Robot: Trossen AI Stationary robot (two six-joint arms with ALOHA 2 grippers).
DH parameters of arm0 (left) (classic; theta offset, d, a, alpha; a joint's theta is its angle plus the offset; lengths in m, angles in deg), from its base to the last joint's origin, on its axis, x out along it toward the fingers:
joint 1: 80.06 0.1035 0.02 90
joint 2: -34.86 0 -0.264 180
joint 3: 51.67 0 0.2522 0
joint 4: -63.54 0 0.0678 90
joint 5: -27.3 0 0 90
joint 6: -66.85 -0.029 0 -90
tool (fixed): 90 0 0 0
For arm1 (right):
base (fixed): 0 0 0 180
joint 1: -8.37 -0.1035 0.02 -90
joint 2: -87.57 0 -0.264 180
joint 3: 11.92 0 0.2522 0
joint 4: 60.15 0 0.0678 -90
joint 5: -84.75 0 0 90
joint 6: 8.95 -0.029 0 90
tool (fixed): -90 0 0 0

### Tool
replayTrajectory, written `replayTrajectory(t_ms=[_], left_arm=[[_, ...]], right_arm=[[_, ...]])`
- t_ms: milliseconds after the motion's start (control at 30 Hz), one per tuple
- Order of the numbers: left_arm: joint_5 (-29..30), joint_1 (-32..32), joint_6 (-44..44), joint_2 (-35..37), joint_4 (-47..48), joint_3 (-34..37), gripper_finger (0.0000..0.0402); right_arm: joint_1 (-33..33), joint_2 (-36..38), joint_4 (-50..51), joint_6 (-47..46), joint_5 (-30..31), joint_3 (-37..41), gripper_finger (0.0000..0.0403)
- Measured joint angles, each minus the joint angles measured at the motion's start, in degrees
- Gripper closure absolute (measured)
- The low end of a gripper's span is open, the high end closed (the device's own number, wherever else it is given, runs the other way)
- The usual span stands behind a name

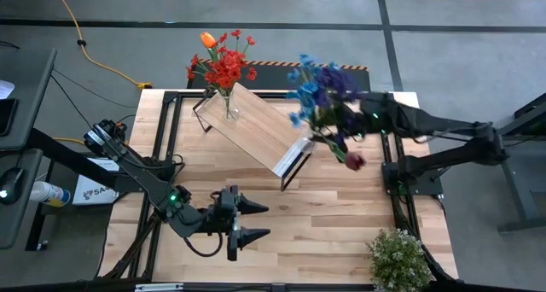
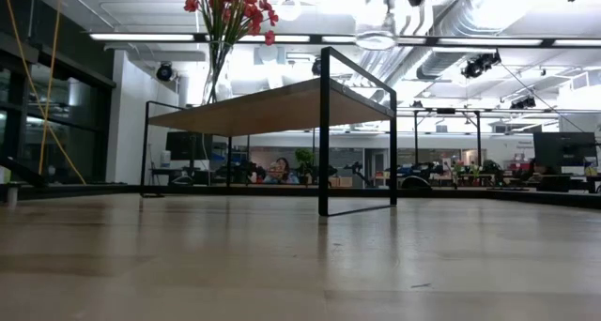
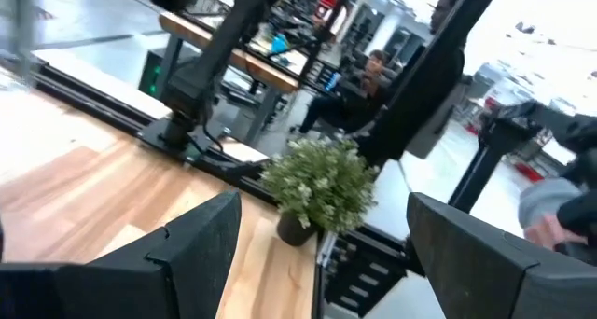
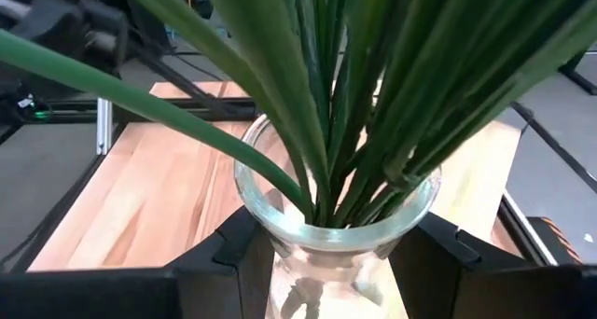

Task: Pick and place flowers into a vace then onto a shelf
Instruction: Put the transparent vase on the shelf

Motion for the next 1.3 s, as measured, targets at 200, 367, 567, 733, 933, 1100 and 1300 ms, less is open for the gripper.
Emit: replayTrajectory(t_ms=[200, 367, 567, 733, 933, 1100, 1300], left_arm=[[-0.67, 0.00, 0.04, 0.00, 2.06, 0.00, 0.0064], [-0.67, 0.00, -0.25, 0.00, 3.35, 0.00, 0.0064], [-0.69, 0.00, -0.34, 0.00, 3.98, 0.00, 0.0064], [-0.71, 0.00, -0.32, 0.00, 3.96, 0.00, 0.0064], [-0.74, 0.00, -0.31, 0.00, 3.96, 0.00, 0.0064], [-0.76, 0.00, -0.31, 0.00, 3.98, 0.00, 0.0064], [-0.76, 0.00, -0.31, 0.00, 3.98, 0.00, 0.0064]], right_arm=[[5.63, -9.67, -0.52, 1.20, -7.74, -7.98, 0.0238], [6.53, -16.11, -2.95, 1.20, -11.64, -9.94, 0.0238], [6.52, -20.27, -7.91, 1.79, -11.69, -10.07, 0.0238], [6.50, -22.08, -8.30, 2.08, -11.70, -10.07, 0.0238], [5.73, -23.19, -7.45, 3.42, -11.41, -10.07, 0.0238], [5.68, -23.19, -6.30, 4.45, -11.04, -10.07, 0.0238], [5.78, -23.24, -5.38, 4.72, -10.76, -10.07, 0.0238]])
